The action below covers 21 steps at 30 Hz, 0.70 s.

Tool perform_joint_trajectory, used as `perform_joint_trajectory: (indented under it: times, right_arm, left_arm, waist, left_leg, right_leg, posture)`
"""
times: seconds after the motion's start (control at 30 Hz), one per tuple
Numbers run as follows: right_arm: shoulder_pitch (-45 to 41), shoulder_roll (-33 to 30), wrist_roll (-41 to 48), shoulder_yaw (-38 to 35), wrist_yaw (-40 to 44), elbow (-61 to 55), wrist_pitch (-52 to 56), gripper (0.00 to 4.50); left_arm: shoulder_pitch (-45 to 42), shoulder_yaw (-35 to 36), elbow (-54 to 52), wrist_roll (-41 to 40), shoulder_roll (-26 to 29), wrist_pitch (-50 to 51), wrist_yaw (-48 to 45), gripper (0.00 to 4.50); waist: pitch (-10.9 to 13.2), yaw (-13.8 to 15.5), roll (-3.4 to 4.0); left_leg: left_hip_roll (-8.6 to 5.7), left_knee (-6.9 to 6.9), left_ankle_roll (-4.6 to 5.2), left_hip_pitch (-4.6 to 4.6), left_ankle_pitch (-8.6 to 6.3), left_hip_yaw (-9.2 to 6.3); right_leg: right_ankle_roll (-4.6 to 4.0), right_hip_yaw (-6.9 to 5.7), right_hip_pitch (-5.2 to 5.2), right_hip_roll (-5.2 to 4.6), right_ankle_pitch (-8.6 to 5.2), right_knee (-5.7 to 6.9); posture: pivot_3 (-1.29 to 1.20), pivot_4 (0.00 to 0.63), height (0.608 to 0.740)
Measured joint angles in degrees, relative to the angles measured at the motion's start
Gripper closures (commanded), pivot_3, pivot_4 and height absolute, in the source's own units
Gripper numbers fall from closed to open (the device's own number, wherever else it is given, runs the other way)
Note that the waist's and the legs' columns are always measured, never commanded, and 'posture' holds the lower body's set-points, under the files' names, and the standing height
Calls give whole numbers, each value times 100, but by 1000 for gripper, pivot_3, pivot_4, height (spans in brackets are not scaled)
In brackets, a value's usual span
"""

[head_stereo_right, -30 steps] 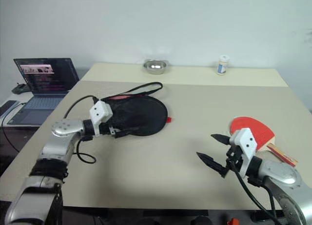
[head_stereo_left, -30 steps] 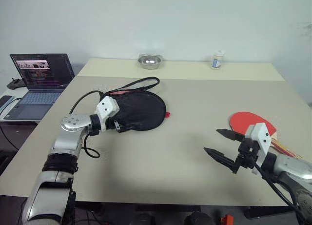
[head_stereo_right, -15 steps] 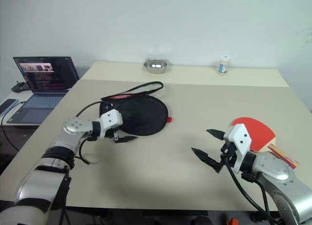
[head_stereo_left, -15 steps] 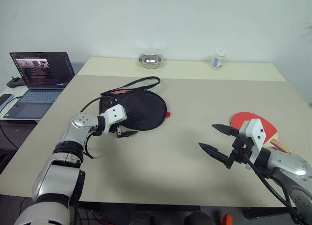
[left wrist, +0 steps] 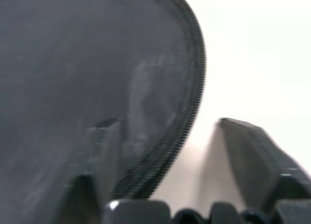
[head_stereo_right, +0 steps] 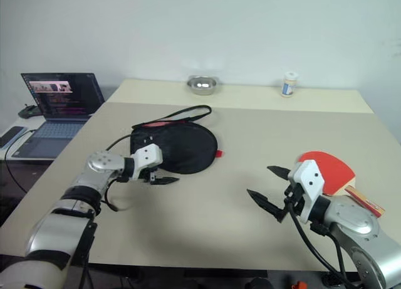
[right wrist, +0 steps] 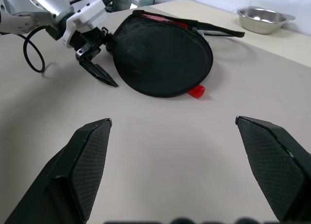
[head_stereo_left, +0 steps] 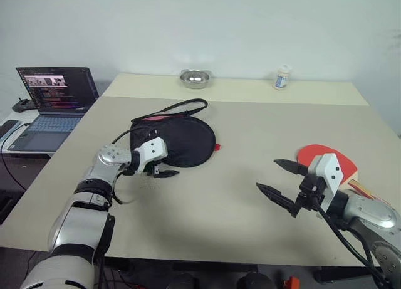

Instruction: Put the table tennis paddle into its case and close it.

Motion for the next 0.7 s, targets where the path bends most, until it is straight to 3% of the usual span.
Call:
perform_joint_trajectory:
  times: [0.2, 0.23, 0.47, 0.57, 0.7]
  right_arm:
    - [-98, -28, 16, -253, -21, 5, 4, 0]
    - [-98, -29, 20, -293, -22, 7, 11, 0]
    - [-101, -31, 29, -398, -25, 12, 33, 0]
    - [-110, -42, 34, -416, -24, 17, 38, 0]
    - [-95, -90, 46, -534, -12, 28, 48, 0]
  left_arm:
    - [-29, -9, 153, 50, -48, 50, 64, 4297]
    - [-60, -1, 189, 48, -48, 96, 140, 4488]
    - [-121, 178, 224, -46, -225, 337, 109, 4488]
    - [-68, 340, -64, -366, -650, 630, -141, 4488]
    - [336, 463, -1333, -955, -1353, 1409, -379, 4488]
  waist:
    - [0, -14, 0]
    - [0, -19, 0]
    - [0, 7, -1]
    - [1, 49, -2]
    - [1, 35, -2]
  left_leg:
    - [4, 2, 8, 0, 17, -20]
    - [4, 2, 7, 0, 17, -24]
    - [1, 3, 7, -10, 18, -34]
    - [-3, 10, 7, -21, 17, -39]
    - [-2, 10, 7, -25, 17, -38]
  right_leg:
    - [-19, -26, 6, 1, 15, 2]
    - [-19, -33, 7, 1, 15, 3]
    - [-19, -53, 8, 0, 15, -1]
    - [-19, -55, 8, -2, 15, -7]
    - [-20, -47, 7, -6, 15, -13]
  posture:
    - [0, 150, 740]
    - [0, 150, 740]
    - [0, 150, 740]
    - [0, 150, 740]
    - [0, 150, 740]
